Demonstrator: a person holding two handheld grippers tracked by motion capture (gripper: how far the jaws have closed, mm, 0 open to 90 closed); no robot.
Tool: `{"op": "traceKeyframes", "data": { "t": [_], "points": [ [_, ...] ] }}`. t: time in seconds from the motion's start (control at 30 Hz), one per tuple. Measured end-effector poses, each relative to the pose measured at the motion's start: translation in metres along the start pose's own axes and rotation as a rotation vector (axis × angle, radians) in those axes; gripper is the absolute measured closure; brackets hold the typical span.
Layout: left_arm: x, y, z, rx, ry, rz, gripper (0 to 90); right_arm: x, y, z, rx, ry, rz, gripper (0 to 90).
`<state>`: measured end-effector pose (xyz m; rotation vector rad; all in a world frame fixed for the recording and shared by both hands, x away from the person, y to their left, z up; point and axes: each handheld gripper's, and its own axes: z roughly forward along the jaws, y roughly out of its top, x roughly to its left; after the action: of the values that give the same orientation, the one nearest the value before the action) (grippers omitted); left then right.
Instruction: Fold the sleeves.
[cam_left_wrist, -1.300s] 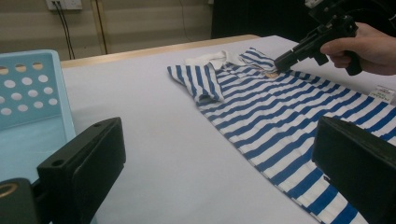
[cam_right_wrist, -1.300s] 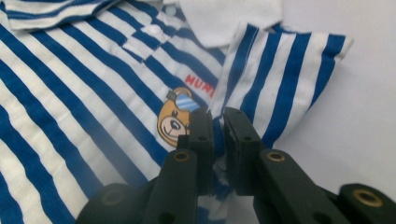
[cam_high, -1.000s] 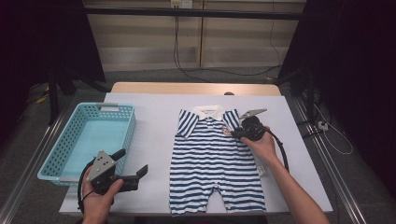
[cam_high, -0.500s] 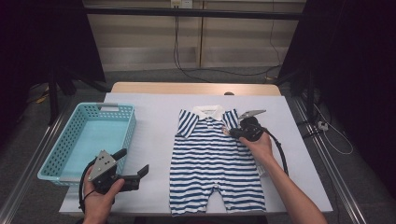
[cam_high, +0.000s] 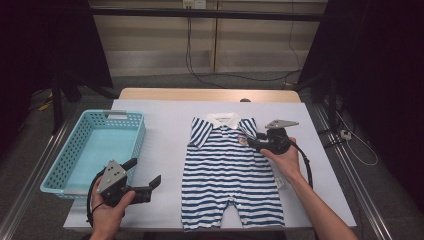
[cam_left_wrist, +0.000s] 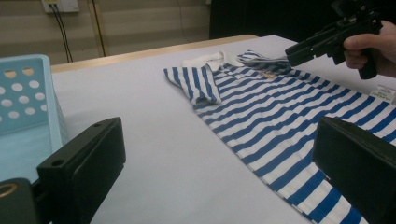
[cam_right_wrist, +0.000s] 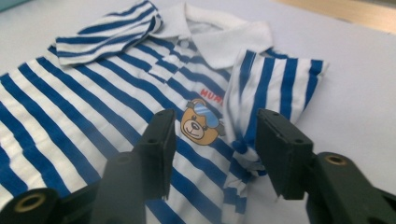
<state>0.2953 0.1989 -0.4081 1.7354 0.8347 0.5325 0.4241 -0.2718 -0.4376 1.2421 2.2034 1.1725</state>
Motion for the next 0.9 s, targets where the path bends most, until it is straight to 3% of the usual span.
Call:
{"op": "traceKeyframes", "data": {
  "t": [0.17,0.27,0.53,0.57,0.7,0.77,0.9],
  "points": [
    [-0.002,0.000,-0.003,-0.016,-0.004,-0.015,3.0,0.001,0.000,-0.014,-0.047,-0.008,0.012,37.7],
    [-0.001,0.000,-0.004,-0.025,0.005,0.000,3.1,0.001,-0.001,-0.022,-0.068,-0.010,-0.002,34.4],
    [-0.002,0.004,-0.002,-0.038,0.010,0.008,3.2,0.002,-0.011,-0.043,-0.112,-0.011,0.023,20.5],
    [-0.004,0.004,-0.001,-0.050,0.005,-0.008,3.2,0.002,-0.012,-0.046,-0.117,-0.012,0.027,19.1],
    [-0.009,0.008,0.001,-0.058,0.004,0.011,3.3,0.003,-0.015,-0.057,-0.155,-0.011,0.046,10.6],
    [-0.015,0.010,0.002,-0.070,-0.014,0.000,3.3,0.004,-0.018,-0.063,-0.167,-0.007,0.058,6.3],
    [-0.027,0.012,0.005,-0.065,-0.030,0.042,3.3,0.009,-0.026,-0.076,-0.183,-0.032,0.065,5.6]
  ]
}}
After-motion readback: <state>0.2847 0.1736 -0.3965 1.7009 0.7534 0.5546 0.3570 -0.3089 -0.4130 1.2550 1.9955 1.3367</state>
